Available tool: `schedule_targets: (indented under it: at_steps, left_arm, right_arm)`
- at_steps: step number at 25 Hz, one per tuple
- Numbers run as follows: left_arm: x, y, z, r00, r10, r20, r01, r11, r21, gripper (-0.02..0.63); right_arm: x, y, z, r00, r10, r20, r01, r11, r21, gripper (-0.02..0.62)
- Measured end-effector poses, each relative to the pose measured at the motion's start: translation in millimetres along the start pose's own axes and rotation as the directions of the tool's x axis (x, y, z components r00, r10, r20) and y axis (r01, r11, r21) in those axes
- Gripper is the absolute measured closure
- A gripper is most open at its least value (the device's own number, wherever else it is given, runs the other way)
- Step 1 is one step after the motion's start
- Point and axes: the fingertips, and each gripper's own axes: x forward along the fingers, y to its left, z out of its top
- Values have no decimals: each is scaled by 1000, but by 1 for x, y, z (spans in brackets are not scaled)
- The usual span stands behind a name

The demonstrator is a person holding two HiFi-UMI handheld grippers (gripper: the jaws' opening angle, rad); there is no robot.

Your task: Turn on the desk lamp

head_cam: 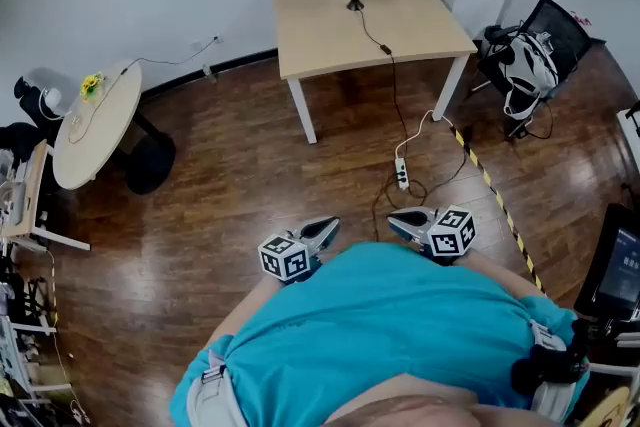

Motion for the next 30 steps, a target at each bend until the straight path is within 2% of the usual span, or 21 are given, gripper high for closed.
schedule_targets:
  at_steps: [2, 6, 9, 11, 14, 16, 18, 21, 24, 26, 30]
  left_arm:
    - [23, 24, 14, 1000, -6, 4, 6, 1000, -8, 606]
    - [79, 69, 16, 1000, 12, 2, -12, 999, -30, 606]
    - [125, 90, 21, 999, 19, -31, -19, 1000, -5, 606]
    - [159, 111, 42, 998, 51, -32, -50, 999, 19, 606]
    - [235, 142, 73, 991, 134, 14, -134, 991, 21, 606]
    - [286, 148, 83, 987, 155, 40, -156, 987, 25, 606]
    - [325, 158, 92, 986, 164, 26, -165, 986, 35, 606]
    - [371, 181, 112, 983, 182, -7, -182, 983, 36, 606]
    - [410, 215, 143, 981, 193, 7, -193, 981, 27, 606]
    - [438, 245, 151, 982, 189, -23, -190, 982, -2, 606]
    - [489, 295, 169, 990, 111, -93, -115, 992, -44, 606]
  right_arm:
    - [2, -33, 21, 1000, -26, 17, 26, 999, 22, 594]
    - [1, -101, 20, 1000, -20, 14, 20, 999, 31, 594]
    - [-6, -156, 35, 999, -15, 46, 13, 999, 34, 594]
    - [-9, -202, 57, 997, 2, 71, -5, 999, 33, 594]
    - [-38, -293, 97, 994, 38, 104, -42, 998, 38, 594]
    - [-63, -338, 121, 992, 73, 98, -72, 997, -23, 594]
    - [-69, -373, 137, 992, 102, 80, -97, 993, -66, 594]
    - [-64, -428, 153, 990, 116, 76, -116, 993, -7, 594]
    - [-63, -482, 171, 991, 104, 86, -105, 995, -1, 594]
    - [-62, -521, 186, 992, 73, 99, -76, 997, 25, 594]
    - [-45, -575, 213, 996, -7, 94, -2, 996, 94, 594]
